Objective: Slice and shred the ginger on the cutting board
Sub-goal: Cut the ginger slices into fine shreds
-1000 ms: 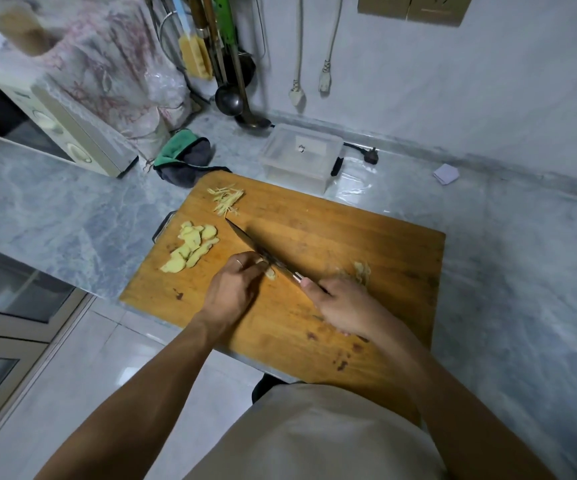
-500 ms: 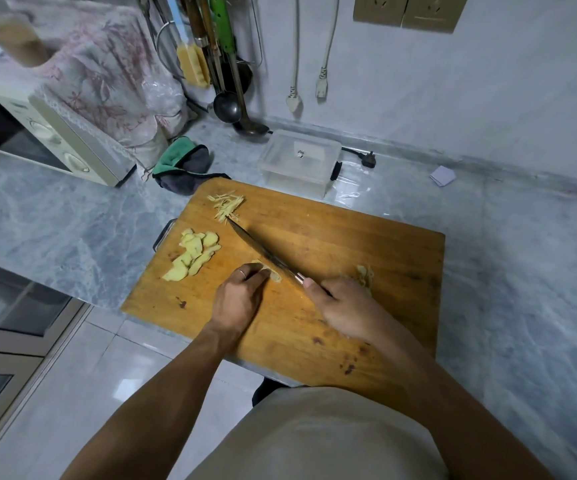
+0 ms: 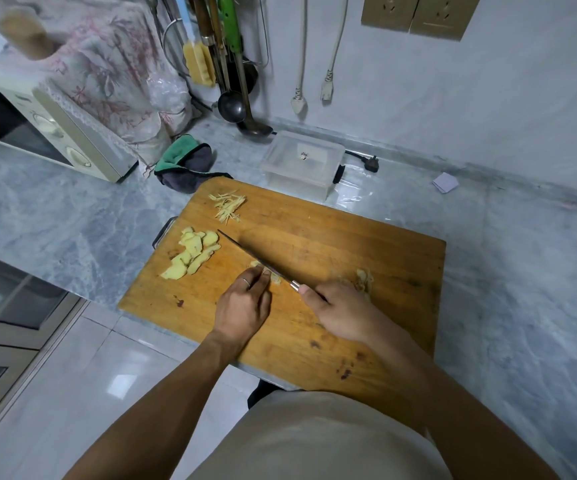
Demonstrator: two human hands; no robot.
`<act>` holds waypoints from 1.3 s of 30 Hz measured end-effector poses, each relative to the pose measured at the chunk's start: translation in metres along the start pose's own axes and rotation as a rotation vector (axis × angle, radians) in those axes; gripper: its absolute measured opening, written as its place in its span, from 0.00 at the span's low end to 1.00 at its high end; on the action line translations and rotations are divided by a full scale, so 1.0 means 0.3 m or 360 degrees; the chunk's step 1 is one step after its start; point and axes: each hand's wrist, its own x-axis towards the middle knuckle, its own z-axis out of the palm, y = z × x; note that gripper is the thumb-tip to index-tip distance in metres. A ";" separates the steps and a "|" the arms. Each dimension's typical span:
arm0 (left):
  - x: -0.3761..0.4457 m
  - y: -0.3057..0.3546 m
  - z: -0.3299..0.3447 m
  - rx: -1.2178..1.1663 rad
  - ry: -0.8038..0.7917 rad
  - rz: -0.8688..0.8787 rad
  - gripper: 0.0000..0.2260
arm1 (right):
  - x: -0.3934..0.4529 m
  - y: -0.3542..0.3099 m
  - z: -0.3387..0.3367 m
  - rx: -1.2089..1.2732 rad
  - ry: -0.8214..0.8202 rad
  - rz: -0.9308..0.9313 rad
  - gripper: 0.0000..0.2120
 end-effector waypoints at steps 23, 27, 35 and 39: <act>-0.015 0.035 -0.032 0.0026 0.0001 0.0031 0.14 | -0.044 -0.024 0.036 -0.0194 0.0079 -0.0100 0.24; -0.015 0.032 -0.029 0.0028 0.0025 0.0028 0.12 | -0.054 -0.034 0.051 -0.0209 0.0077 -0.0062 0.24; -0.012 0.034 -0.025 -0.0005 0.0105 0.0001 0.10 | -0.046 -0.034 0.080 -0.0305 0.0069 -0.0063 0.24; -0.009 0.032 -0.024 -0.0008 0.0122 -0.0028 0.08 | -0.019 -0.027 0.097 -0.0342 0.0064 -0.0078 0.27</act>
